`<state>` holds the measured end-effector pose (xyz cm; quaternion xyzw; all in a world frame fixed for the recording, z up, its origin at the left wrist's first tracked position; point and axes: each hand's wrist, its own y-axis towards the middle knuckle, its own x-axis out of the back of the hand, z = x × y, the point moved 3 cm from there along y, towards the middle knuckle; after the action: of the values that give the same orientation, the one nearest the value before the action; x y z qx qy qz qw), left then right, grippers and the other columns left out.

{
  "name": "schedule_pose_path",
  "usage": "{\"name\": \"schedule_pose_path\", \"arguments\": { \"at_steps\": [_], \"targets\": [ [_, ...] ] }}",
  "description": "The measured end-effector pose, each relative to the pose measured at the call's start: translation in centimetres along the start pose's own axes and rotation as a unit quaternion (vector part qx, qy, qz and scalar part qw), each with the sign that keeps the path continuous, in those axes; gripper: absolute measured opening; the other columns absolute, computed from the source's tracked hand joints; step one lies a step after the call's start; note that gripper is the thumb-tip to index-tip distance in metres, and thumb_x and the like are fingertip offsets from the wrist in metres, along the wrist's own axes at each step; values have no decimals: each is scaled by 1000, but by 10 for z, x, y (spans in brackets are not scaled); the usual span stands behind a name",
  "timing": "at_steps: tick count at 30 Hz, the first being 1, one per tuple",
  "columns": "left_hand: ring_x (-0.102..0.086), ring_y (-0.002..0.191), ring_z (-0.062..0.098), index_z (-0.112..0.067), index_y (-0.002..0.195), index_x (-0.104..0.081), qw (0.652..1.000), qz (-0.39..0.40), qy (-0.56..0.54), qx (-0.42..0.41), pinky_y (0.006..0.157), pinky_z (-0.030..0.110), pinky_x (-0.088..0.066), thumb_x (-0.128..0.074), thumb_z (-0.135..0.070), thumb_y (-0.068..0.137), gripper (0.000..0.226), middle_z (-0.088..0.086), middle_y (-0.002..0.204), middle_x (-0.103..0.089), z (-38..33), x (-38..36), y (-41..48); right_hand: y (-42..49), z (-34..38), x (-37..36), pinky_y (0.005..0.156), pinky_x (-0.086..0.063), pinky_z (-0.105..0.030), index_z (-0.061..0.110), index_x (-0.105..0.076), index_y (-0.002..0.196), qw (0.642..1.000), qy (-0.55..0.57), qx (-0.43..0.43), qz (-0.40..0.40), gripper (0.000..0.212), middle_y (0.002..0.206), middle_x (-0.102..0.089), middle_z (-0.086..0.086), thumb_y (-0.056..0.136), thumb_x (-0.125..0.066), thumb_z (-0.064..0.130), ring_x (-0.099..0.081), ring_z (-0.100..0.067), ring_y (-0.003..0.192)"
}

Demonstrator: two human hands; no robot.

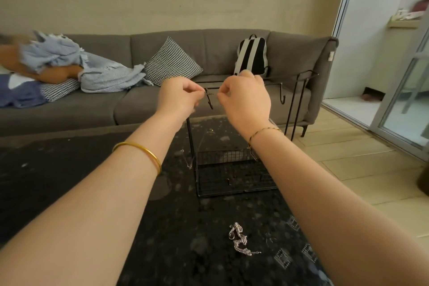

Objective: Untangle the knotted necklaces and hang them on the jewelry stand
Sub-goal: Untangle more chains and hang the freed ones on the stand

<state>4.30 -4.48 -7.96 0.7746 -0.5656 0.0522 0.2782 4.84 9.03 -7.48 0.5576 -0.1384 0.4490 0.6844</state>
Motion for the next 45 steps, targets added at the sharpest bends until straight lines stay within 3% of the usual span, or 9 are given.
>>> {"name": "schedule_pose_path", "arguments": {
  "at_steps": [6, 17, 22, 33, 45],
  "targets": [
    [-67, 67, 22, -21, 79, -63, 1000, -3, -4, 23, 68, 44, -60, -58, -8, 93, 20, 4, 76, -66, 7, -9, -1, -5, 4, -12, 77, -28, -34, 15, -67, 93, 990, -129, 47, -31, 11, 106, -49, -4, 88, -57, 18, -41, -27, 104],
    [-70, 80, 23, -16, 92, -62, 1000, 20, 10, 20, 77, 40, -59, -56, -8, 94, 10, 3, 79, -67, 17, -19, -10, -13, 2, -16, 77, -26, -35, 18, -68, 92, 979, -188, 83, 5, 10, 107, -50, -5, 82, -65, 16, -40, -29, 105],
    [-69, 84, 24, -13, 100, -62, 998, 56, 18, 27, 75, 40, -59, -57, -8, 94, 9, 1, 84, -64, 20, -21, -11, -17, 3, -20, 86, -31, -40, 19, -68, 92, 975, -204, 79, 23, 11, 109, -49, -6, 81, -66, 18, -38, -31, 110],
    [-68, 89, 26, -9, 114, -63, 995, 72, 28, 56, 79, 41, -59, -56, -10, 95, 20, 8, 94, -64, 21, -25, -14, -20, 0, -26, 88, -30, -39, 20, -68, 91, 976, -207, 63, 26, 10, 111, -50, -3, 82, -65, 23, -37, -30, 114],
    [-64, 83, 21, -7, 111, -63, 994, 80, 30, 68, 79, 43, -59, -57, -9, 94, 18, 2, 88, -60, 26, -28, -15, -23, 1, -27, 88, -30, -39, 21, -68, 92, 975, -208, 65, 37, 10, 111, -50, -3, 83, -65, 26, -37, -29, 113]
  ]
}}
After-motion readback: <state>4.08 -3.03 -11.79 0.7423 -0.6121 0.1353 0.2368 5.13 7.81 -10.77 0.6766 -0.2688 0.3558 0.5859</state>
